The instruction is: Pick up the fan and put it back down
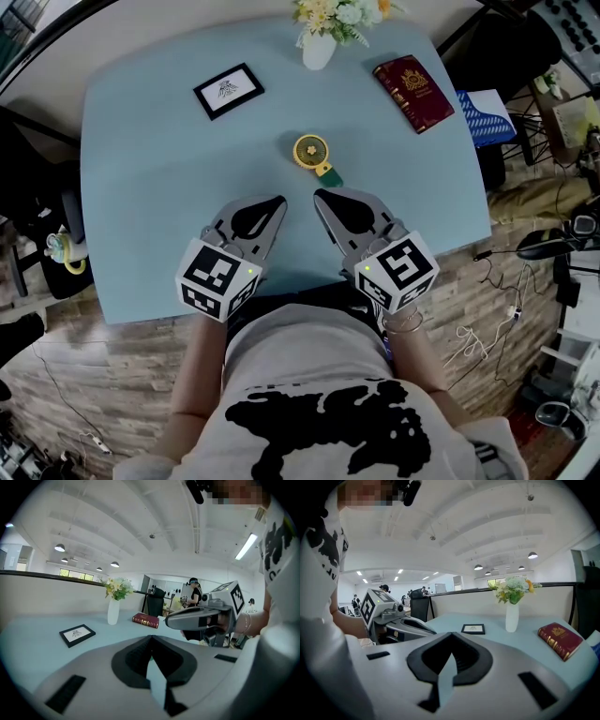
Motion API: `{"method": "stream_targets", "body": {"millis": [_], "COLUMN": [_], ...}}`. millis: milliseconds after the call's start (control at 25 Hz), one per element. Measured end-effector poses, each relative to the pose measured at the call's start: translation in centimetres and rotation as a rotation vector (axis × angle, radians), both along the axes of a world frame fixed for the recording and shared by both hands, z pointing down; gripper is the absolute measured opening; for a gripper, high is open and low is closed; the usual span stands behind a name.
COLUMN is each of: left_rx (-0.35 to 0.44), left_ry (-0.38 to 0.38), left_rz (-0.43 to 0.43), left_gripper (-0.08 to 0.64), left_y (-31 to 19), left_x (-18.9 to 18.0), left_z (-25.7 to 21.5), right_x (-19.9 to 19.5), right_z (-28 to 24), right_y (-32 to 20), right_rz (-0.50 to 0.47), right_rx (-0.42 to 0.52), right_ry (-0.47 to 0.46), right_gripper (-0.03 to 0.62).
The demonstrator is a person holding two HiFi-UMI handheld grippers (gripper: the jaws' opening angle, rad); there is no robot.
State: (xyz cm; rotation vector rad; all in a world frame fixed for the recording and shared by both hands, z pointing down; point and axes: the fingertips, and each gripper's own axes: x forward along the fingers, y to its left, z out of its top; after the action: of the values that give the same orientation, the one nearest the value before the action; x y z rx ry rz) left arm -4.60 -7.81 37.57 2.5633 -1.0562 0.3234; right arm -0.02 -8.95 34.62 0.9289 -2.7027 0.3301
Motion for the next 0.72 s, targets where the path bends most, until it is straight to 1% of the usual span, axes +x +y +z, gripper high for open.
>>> {"method": "stream_targets", "body": {"millis": [720], "left_rx": [-0.025], "left_ry": [0.007], "left_rz": [0.007], "left_gripper": [0.011], "left_y": [0.41], "left_x": [0.11], "left_z": [0.74], "right_x": [0.59], "right_z": [0.7], "right_y": [-0.12], "right_rz": [0.021], "right_rx": [-0.008], "right_ry": [0.009], "right_gripper": [0.003]}}
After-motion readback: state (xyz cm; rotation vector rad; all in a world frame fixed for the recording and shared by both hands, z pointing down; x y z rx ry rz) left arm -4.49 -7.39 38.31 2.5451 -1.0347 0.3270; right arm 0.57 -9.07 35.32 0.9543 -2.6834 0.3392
